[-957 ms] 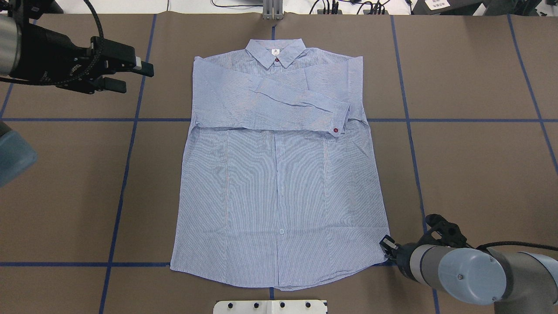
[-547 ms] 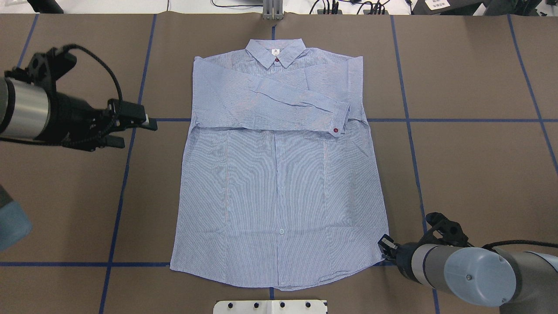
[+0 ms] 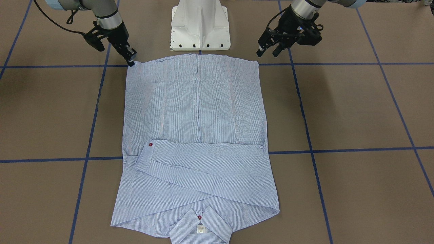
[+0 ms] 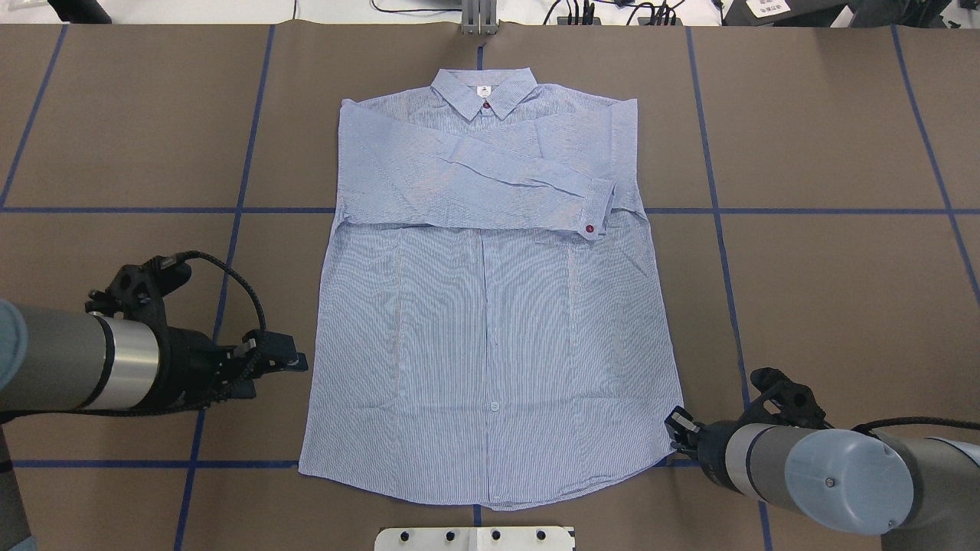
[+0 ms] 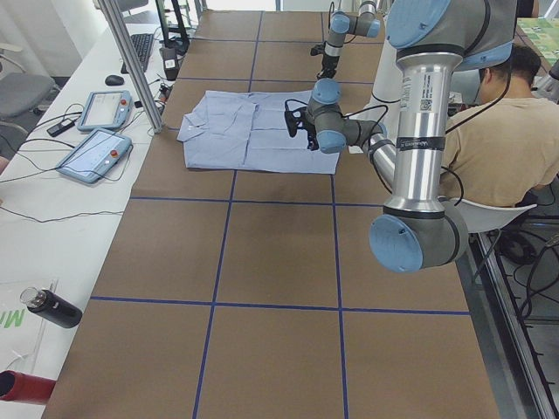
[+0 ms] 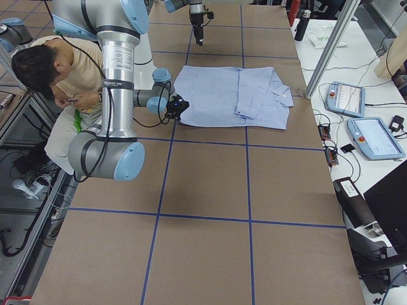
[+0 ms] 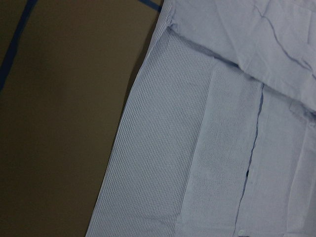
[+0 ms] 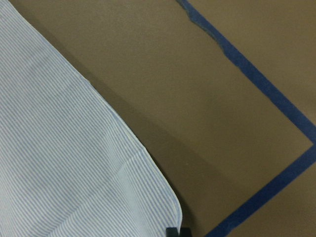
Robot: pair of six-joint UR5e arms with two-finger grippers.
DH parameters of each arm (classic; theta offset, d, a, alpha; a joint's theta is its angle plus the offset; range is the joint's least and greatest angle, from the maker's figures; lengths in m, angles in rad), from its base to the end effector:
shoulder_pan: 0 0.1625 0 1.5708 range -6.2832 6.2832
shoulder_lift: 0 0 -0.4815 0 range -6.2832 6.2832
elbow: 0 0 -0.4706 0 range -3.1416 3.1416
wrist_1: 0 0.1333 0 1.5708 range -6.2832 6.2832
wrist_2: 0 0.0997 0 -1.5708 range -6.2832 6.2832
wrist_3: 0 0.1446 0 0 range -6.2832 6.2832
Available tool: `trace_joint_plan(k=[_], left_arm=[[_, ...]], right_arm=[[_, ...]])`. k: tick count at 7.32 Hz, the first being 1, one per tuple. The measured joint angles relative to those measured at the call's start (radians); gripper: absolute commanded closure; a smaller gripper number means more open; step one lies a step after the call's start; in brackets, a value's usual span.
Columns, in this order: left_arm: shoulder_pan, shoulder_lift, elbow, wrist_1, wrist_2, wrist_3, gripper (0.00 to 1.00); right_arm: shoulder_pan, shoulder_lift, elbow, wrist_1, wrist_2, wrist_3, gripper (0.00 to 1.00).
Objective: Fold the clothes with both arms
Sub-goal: 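Lower the left gripper to its nearest hem corner while the right gripper waits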
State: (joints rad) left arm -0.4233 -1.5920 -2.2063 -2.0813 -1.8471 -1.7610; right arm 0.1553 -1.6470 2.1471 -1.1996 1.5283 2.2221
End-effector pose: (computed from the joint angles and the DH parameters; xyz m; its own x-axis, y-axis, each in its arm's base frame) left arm 0.4629 -0.3115 0.3195 0.3201 -0.3437 -0.8828 0.2311 0.9320 -0.2791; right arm -0.5228 -0.2230 0.4337 0.3927 0.6745 0.6251 -0.5341 0.7206 -0.4421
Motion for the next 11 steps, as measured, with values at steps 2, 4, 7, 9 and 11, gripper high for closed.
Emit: trace_joint_plan(k=[2,4,7,9,11], left_arm=[[0.085,0.001,0.034,0.005,0.019,-0.083,0.14],[0.119,-0.005,0.092,0.005,0.021,-0.102,0.22],[0.133,-0.026,0.164,0.003,0.022,-0.117,0.25],[0.161,-0.038,0.189,0.003,0.023,-0.143,0.26],[0.188,-0.05,0.213,0.003,0.024,-0.165,0.26]], right_arm=[[0.003,0.001,0.0,0.0,0.001,0.0,1.0],[0.007,0.001,0.0,0.0,0.001,-0.001,1.0],[0.008,0.0,-0.001,0.0,0.001,-0.001,1.0],[0.008,0.0,-0.001,0.0,0.0,-0.002,1.0],[0.008,0.0,-0.002,0.0,0.0,-0.001,1.0]])
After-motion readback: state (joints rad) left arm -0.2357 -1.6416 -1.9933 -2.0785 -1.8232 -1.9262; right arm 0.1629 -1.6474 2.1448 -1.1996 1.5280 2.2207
